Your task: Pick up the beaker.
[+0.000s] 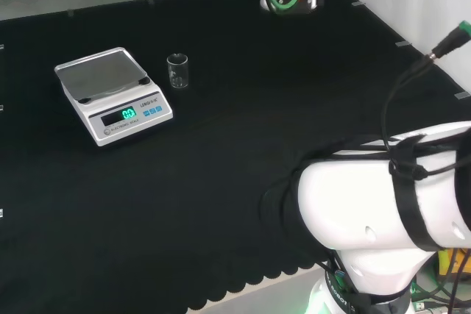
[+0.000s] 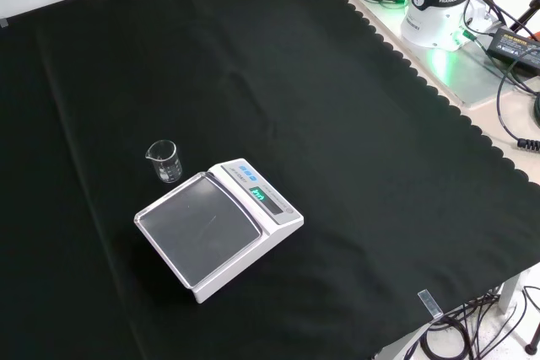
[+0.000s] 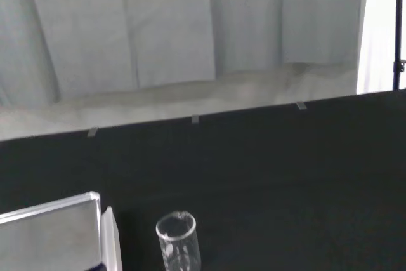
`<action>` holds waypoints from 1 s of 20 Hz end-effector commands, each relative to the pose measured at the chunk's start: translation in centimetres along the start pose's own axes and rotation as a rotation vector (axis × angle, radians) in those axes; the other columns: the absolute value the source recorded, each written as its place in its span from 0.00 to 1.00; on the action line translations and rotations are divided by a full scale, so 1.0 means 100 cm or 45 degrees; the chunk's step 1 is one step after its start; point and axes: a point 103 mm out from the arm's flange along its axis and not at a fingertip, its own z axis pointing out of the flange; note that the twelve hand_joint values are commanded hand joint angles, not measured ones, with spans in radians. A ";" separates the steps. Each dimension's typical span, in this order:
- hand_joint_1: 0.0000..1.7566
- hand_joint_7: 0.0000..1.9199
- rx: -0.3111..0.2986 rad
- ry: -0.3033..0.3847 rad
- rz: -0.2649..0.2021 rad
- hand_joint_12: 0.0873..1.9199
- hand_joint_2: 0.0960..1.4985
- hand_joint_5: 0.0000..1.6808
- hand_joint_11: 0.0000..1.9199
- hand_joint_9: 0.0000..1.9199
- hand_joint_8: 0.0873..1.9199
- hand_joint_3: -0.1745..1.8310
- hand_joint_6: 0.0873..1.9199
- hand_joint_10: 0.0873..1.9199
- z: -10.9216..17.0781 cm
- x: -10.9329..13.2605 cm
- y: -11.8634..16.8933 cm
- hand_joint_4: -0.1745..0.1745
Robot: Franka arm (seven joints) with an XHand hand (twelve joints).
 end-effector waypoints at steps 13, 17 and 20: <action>0.16 0.02 0.305 0.079 -0.013 0.77 0.59 0.16 0.11 0.13 0.40 0.15 0.00 0.45 0.198 0.004 0.094 0.27; 0.17 0.02 0.351 0.088 -0.036 0.77 0.59 0.16 0.11 0.13 0.41 0.15 0.00 0.45 0.222 0.005 0.112 0.27; 0.17 0.02 0.384 0.104 -0.052 0.77 0.59 0.16 0.11 0.13 0.41 0.15 0.00 0.45 0.236 0.005 0.121 0.27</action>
